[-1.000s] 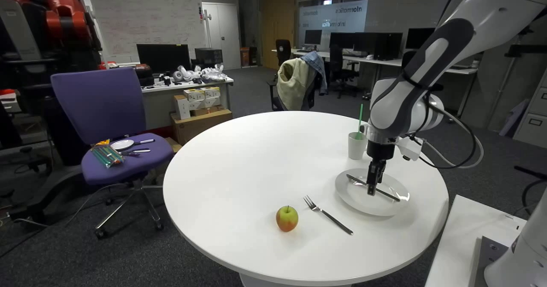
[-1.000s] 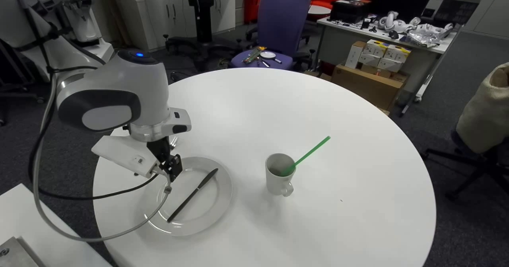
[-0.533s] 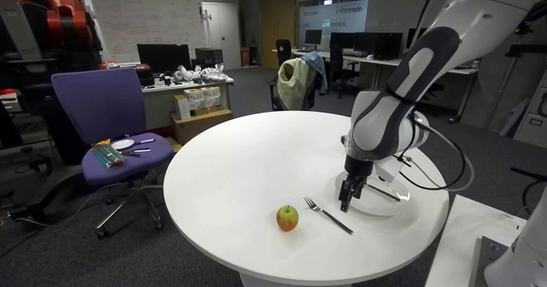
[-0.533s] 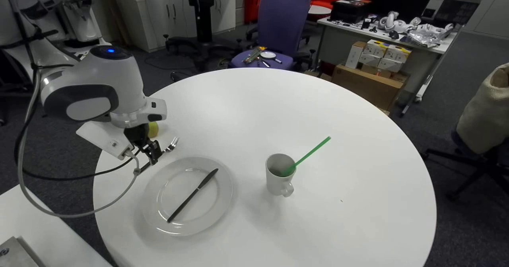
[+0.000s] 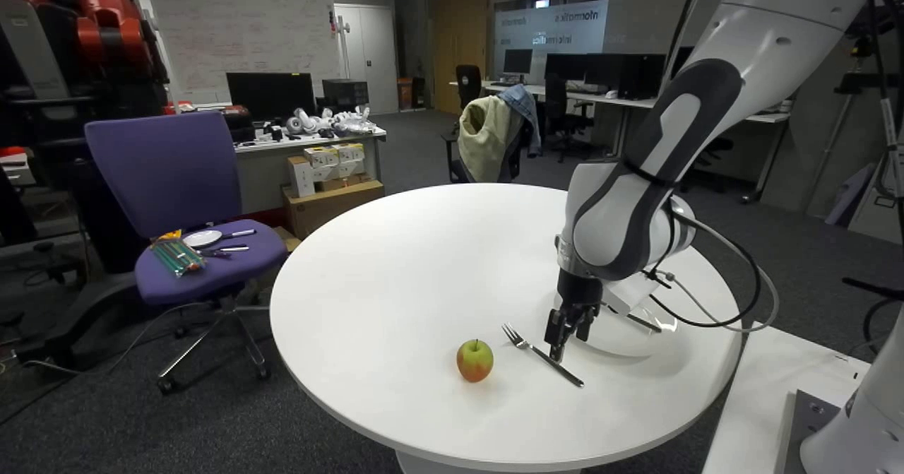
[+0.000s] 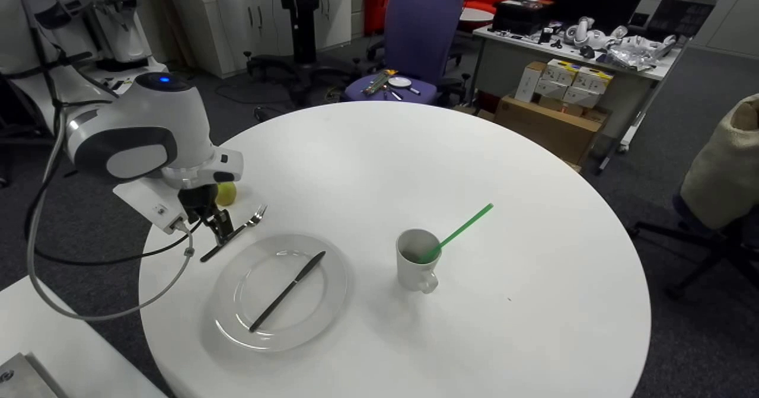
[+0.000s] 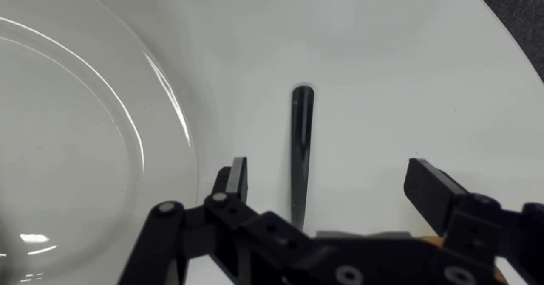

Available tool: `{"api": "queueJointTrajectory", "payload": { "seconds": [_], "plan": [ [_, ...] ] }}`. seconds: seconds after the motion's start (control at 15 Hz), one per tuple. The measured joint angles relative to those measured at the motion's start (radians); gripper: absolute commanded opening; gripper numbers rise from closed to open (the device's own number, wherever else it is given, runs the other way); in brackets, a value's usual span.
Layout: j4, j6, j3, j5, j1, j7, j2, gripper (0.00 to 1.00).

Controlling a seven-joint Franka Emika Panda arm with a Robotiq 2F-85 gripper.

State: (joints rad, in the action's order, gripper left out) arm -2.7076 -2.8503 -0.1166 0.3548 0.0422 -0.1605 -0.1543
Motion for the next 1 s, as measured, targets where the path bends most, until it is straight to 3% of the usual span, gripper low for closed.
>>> {"api": "queueJointTrajectory", "payload": {
  "seconds": [0.53, 1.0],
  "plan": [
    [0.113, 0.003, 0.058, -0.224, 0.008, 0.198, -0.113, 1.00],
    [0.188, 0.006, 0.059, -0.247, 0.023, 0.225, -0.189, 1.00]
  ]
}}
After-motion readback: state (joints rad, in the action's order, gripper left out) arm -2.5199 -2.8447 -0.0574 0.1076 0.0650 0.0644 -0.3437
